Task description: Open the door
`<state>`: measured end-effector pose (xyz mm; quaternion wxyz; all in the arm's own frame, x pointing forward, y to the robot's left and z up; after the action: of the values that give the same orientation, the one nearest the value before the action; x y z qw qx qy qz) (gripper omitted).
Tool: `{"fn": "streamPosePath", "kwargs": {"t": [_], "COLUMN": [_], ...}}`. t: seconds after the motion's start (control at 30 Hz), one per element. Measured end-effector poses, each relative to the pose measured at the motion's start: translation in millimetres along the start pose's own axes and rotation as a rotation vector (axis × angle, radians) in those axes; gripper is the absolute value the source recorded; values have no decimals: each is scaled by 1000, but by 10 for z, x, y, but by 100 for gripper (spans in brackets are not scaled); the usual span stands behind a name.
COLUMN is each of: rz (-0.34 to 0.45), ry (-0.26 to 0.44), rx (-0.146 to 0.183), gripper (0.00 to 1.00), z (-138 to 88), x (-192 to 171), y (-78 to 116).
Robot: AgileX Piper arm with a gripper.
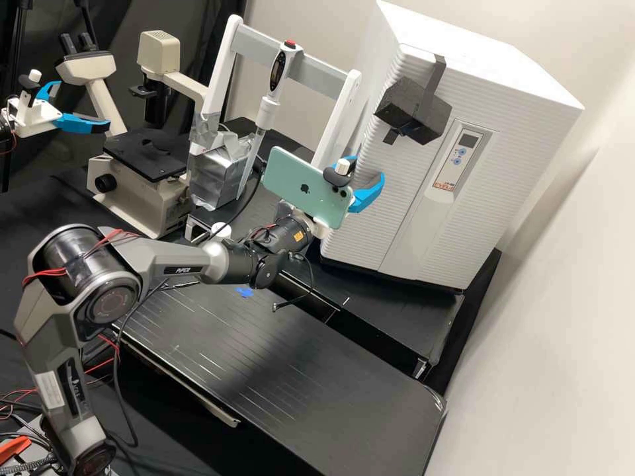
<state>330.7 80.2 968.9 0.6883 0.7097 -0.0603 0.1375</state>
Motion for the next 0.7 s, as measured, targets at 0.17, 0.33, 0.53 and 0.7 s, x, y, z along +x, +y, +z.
{"fn": "streamPosePath", "kwargs": {"t": [0.17,0.33,0.53,0.7], "rz": [1,7,30,72], "ry": [4,13,24,24], "rx": [19,17,28,54], "gripper": [0,0,0,0], "z": [46,89,173,267], "x": [-45,-135,-282,-472], "y": [14,77,150,207]}}
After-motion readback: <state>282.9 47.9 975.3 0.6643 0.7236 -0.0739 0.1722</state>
